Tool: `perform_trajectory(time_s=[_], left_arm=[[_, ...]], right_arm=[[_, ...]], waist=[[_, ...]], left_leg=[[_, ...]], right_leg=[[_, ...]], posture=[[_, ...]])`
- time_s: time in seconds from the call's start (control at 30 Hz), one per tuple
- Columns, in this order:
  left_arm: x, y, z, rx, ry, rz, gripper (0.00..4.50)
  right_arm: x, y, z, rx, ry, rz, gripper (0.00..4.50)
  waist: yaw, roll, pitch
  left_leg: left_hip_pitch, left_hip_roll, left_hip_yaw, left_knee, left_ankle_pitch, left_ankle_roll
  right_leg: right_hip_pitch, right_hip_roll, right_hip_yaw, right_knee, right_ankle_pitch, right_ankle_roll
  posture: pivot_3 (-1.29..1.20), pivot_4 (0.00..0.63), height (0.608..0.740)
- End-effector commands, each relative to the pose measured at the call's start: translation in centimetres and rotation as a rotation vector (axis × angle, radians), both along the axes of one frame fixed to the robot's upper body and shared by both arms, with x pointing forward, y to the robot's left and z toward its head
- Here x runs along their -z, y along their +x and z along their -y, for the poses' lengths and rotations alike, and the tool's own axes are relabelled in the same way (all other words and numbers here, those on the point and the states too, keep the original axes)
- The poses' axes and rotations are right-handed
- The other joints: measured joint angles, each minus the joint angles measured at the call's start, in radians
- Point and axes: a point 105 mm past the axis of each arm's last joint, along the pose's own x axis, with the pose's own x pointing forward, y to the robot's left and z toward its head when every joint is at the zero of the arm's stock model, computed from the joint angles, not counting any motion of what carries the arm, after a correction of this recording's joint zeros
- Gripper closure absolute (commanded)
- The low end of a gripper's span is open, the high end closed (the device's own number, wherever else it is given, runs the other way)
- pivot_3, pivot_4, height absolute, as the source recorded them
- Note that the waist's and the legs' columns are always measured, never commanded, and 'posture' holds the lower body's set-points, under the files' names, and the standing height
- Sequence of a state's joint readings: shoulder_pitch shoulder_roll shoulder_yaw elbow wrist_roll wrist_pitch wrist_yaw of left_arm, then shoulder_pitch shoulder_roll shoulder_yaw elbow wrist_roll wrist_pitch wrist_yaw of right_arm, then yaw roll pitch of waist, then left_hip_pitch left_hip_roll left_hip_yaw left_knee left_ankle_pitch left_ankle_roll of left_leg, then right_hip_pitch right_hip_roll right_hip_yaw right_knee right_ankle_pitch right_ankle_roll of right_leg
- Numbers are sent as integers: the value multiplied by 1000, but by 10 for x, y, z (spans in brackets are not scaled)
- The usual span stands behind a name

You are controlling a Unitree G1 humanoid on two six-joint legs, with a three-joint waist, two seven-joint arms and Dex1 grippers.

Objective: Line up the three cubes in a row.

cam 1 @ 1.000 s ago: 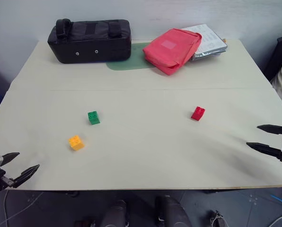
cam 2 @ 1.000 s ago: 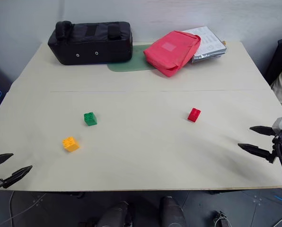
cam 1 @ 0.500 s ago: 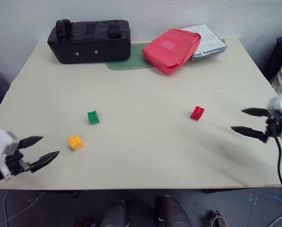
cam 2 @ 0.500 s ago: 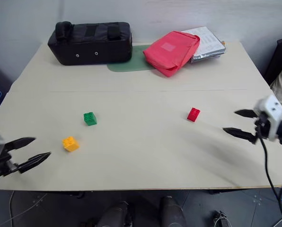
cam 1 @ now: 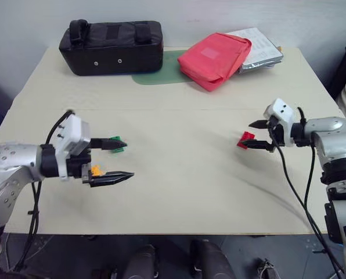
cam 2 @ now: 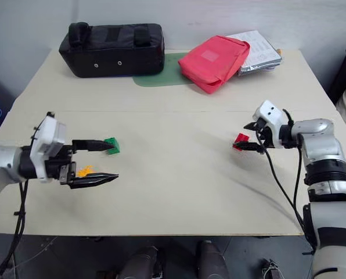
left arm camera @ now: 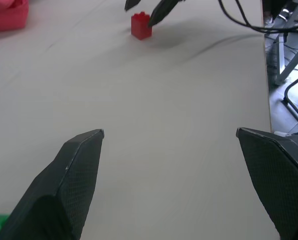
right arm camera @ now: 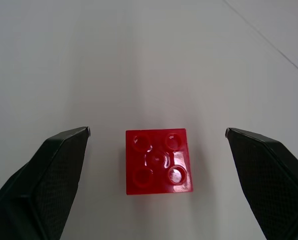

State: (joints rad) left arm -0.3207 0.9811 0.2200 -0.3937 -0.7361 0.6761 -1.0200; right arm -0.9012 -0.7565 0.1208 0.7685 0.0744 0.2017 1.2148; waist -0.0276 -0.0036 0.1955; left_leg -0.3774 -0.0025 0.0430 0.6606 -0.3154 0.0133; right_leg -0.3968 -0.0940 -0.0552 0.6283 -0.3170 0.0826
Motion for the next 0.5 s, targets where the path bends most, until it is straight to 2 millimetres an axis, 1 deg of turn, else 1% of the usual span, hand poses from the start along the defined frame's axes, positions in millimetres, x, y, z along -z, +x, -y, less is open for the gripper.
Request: perform_trajectory(time_s=[0.03,0.13,0.17,0.2,0.27,0.43,0.47,0.5], left_arm=[[-7,-2,10,44,-3,27,32],[-8,0,14,61,-2,35,32],[-8,0,14,63,-1,37,0],[-8,0,15,65,0,38,0],[-8,0,15,70,0,40,0],[-9,-2,17,90,1,45,0],[-9,-2,17,93,2,47,0],[-9,-2,18,98,1,48,0]], right_arm=[[-3,5,3,15,-21,27,42],[-1,8,1,21,-19,29,42],[0,8,1,21,-22,29,409],[1,8,1,21,-25,29,584],[2,8,1,18,-25,28,1343],[4,6,-1,-7,-15,30,2921],[4,5,-1,-14,-13,31,3015],[4,4,-2,-25,-11,31,3006]], waist=[[0,0,0],[0,0,0],[-1,0,0],[-1,0,0],[-2,0,0],[-1,0,0],[-1,0,0],[-1,0,0]], left_leg=[[0,0,0,1,0,0],[0,-1,0,4,0,1],[0,-1,0,5,1,1],[1,-1,0,5,1,1],[2,-1,0,5,1,1],[1,-1,0,4,1,1],[1,-1,0,4,1,1],[1,-1,0,4,1,1]], right_leg=[[0,0,0,0,0,1],[1,0,1,0,1,2],[1,0,1,1,1,2],[1,0,2,1,1,2],[1,0,2,2,1,2],[1,0,2,2,1,2],[1,0,2,2,1,2],[1,0,2,2,1,2]], posture=[[0,150,740],[0,150,740],[0,150,740],[0,150,740],[0,150,740],[0,150,740],[0,150,740],[0,150,740]])
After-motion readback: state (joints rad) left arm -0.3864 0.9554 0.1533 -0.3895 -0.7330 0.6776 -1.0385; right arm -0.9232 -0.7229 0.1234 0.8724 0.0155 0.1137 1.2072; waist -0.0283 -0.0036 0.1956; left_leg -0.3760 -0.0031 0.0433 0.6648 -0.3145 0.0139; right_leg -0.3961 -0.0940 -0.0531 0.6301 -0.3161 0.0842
